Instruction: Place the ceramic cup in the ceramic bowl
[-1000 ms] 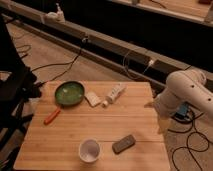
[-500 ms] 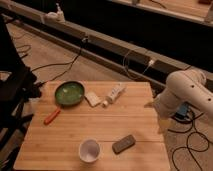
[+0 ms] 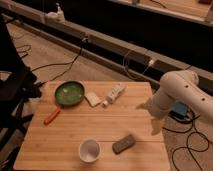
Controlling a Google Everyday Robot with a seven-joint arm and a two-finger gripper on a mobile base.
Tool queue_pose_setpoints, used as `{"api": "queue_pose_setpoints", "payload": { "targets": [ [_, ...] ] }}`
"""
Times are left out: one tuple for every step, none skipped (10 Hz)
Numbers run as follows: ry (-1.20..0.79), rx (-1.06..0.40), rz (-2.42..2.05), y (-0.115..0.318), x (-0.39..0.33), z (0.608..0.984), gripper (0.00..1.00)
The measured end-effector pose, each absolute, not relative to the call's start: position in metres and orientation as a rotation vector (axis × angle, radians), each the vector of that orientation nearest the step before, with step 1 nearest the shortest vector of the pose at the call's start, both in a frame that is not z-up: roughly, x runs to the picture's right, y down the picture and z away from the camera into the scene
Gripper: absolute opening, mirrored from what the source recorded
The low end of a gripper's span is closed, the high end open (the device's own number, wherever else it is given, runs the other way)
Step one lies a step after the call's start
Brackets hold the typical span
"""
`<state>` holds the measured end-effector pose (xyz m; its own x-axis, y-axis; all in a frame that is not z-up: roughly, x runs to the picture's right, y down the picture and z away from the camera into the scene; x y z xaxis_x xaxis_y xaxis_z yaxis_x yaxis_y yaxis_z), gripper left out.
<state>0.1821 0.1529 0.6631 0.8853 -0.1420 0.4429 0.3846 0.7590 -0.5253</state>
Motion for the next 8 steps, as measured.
{"api": "queue_pose_setpoints", "payload": {
  "targets": [
    [-0.43,-0.638,-0.35,0.155,0.161,0.659,0.8],
    [-0.453,-0.631,-0.381,0.157,0.146,0.657,0.8],
    [-0.482,-0.624,-0.42,0.159,0.128,0.654,0.8],
    [-0.514,-0.621,-0.46,0.163,0.108,0.65,0.8],
    [-0.549,-0.62,-0.507,0.17,0.087,0.646,0.8],
    [-0.582,-0.619,-0.556,0.179,0.068,0.641,0.8],
    [-0.614,-0.618,-0.6,0.187,0.05,0.636,0.8],
    [-0.646,-0.62,-0.645,0.197,0.034,0.63,0.8]
  ]
}}
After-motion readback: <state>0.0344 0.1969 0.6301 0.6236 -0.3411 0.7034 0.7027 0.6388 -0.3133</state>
